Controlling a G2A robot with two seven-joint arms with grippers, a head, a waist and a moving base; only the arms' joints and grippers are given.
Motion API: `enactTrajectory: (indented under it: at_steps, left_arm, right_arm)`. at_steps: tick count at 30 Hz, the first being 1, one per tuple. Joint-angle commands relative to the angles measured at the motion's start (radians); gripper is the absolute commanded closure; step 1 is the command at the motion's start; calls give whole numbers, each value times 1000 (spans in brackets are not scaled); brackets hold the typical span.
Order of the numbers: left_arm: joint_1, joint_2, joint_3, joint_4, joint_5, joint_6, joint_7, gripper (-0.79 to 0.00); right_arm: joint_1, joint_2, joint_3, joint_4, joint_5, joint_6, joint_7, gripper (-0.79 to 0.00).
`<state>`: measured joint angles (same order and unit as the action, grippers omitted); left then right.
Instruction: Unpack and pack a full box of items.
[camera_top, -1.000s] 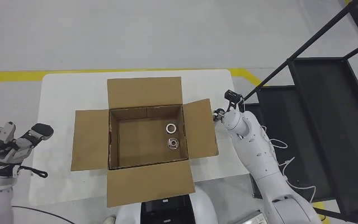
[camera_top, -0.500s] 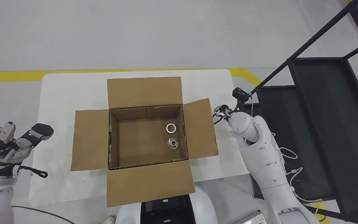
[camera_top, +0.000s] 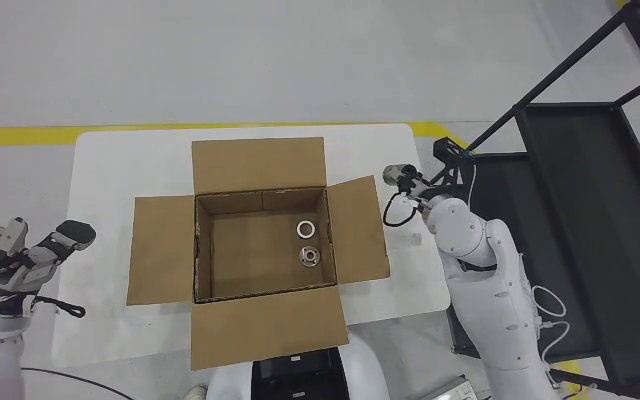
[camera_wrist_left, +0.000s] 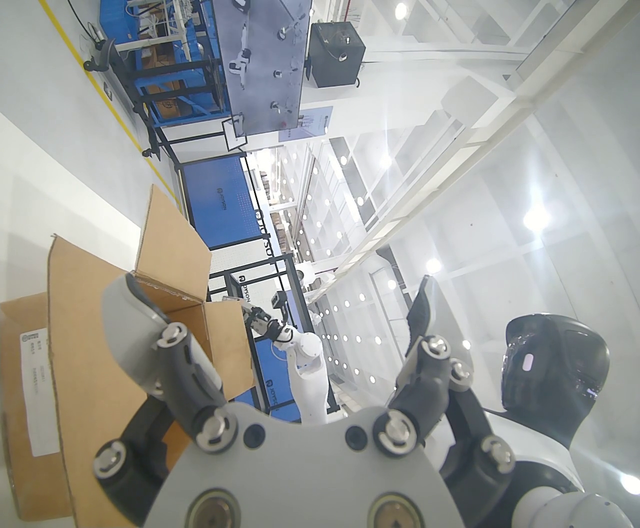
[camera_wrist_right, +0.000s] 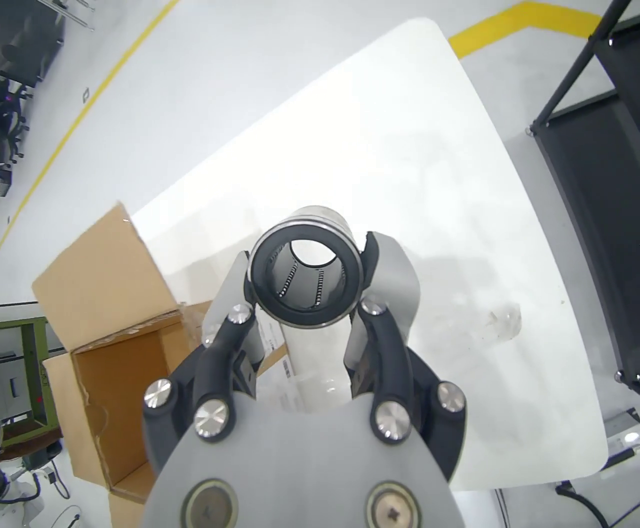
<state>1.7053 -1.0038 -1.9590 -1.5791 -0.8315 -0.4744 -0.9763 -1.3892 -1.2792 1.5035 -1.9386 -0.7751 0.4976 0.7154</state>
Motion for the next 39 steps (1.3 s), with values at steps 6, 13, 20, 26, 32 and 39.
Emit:
enactTrajectory:
  at_steps: [6,13,20,26,32,39]
  left_arm:
    - [0,0,0,0,0,0,0,-785]
    - [0,0,0,0,0,0,0,-785]
    - [0,0,0,0,0,0,0,-785]
    - [0,0,0,0,0,0,0,-785]
    - [0,0,0,0,0,0,0,-785]
    - [0,0,0,0,0,0,0,-785]
  right_arm:
    - [27,-1,-45,-119,-36,7,-5,0]
    - [21,-1,-158,-228,-74,-64,48,0]
    - [9,-4,-334,-205,-140,-145,108,0]
    - [40,-14,-471,-83,-164,-190,156,0]
    - [132,-45,-607,109,-165,-190,106,0]
    - [269,-107,-787,324,-200,-142,37,0]
